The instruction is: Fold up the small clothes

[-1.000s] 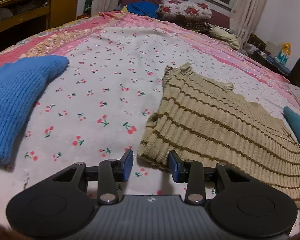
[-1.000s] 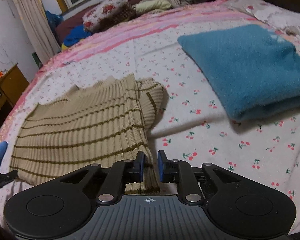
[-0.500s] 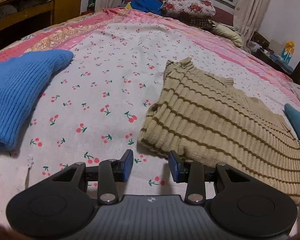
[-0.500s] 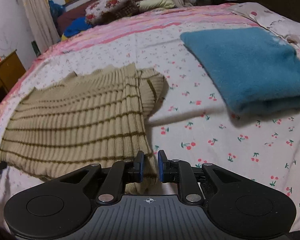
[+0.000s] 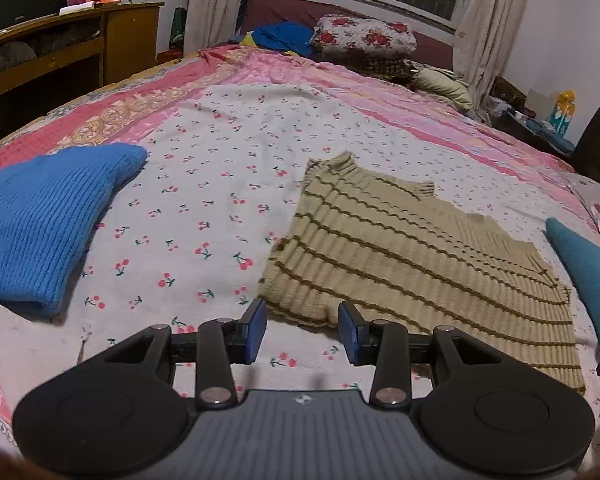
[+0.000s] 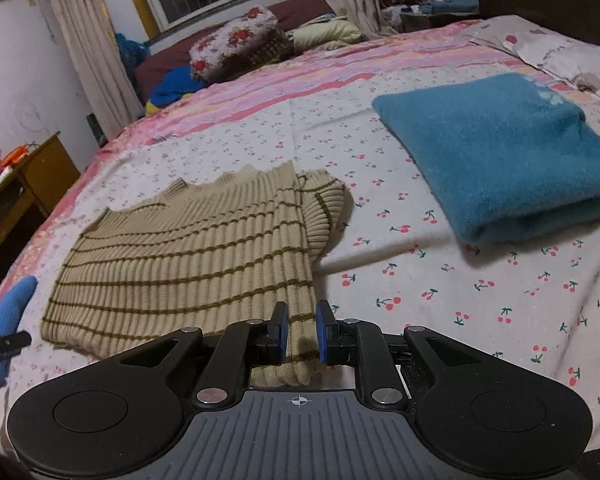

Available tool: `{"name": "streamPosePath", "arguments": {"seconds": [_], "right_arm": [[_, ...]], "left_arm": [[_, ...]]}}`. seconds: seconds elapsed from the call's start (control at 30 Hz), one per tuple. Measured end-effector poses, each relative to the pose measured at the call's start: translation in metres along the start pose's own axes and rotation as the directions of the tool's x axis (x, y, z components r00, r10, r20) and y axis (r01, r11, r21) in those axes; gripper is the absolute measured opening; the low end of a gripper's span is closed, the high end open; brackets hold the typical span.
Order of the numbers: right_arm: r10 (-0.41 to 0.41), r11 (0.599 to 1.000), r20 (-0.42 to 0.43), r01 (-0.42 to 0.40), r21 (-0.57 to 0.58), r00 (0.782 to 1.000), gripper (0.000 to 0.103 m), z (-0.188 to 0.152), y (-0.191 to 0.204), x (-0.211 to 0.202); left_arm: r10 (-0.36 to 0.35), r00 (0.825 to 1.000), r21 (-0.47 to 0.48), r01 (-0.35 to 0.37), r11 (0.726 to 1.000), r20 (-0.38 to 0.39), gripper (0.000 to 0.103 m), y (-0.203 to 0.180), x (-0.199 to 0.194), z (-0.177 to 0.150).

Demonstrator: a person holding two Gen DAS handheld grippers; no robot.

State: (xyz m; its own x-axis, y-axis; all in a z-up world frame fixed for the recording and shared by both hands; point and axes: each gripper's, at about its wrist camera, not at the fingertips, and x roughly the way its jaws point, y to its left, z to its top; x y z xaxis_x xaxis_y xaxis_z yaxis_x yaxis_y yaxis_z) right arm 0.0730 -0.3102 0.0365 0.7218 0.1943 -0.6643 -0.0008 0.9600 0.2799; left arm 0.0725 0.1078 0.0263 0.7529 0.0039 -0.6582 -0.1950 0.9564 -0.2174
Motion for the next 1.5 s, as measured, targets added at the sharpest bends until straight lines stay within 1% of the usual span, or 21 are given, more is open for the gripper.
{"name": "streamPosePath", "arguments": {"seconds": [0.17, 0.23, 0.57, 0.77, 1.03, 1.2, 1.4, 1.5], "right_arm": [[0.003, 1.000, 0.005, -0.003, -0.010, 1.000, 0.017, -0.002, 0.000, -0.009], [-0.008, 1.000, 0.002, 0.008, -0.014, 1.000, 0.017, -0.003, 0.000, -0.008], [-0.045, 0.998, -0.038, 0.044, -0.035, 0.998, 0.017, 0.003, 0.013, 0.014], [-0.108, 0.992, -0.080, 0.102, -0.070, 0.991, 0.017, -0.002, 0.015, 0.034], [-0.153, 0.984, -0.098, 0.142, -0.110, 0.983, 0.017, -0.005, 0.021, 0.040], [-0.161, 0.982, -0.096, 0.149, -0.118, 0.982, 0.017, -0.002, 0.022, 0.037], [-0.151, 0.983, -0.085, 0.140, -0.120, 0.985, 0.017, -0.001, 0.024, 0.030], [-0.145, 0.984, -0.074, 0.135, -0.119, 0.987, 0.017, 0.001, 0.026, 0.026]], "left_arm": [[-0.026, 1.000, 0.022, 0.026, 0.999, 0.005, 0.044, -0.011, 0.001, 0.001], [-0.033, 0.999, 0.028, 0.033, 0.999, -0.004, 0.044, -0.013, 0.007, 0.001], [-0.047, 0.998, -0.019, 0.046, 0.999, -0.048, 0.044, -0.001, 0.044, 0.000], [-0.042, 0.996, -0.039, 0.040, 0.998, -0.076, 0.044, 0.007, 0.059, -0.004], [-0.043, 0.996, -0.035, 0.041, 0.999, -0.072, 0.044, 0.009, 0.062, -0.006], [-0.038, 0.998, -0.048, 0.035, 0.998, -0.057, 0.044, 0.011, 0.056, -0.008], [-0.031, 0.999, -0.052, 0.029, 0.998, -0.042, 0.045, 0.013, 0.052, -0.009], [-0.029, 0.998, -0.063, 0.026, 0.998, -0.048, 0.045, 0.015, 0.053, -0.009]]}}
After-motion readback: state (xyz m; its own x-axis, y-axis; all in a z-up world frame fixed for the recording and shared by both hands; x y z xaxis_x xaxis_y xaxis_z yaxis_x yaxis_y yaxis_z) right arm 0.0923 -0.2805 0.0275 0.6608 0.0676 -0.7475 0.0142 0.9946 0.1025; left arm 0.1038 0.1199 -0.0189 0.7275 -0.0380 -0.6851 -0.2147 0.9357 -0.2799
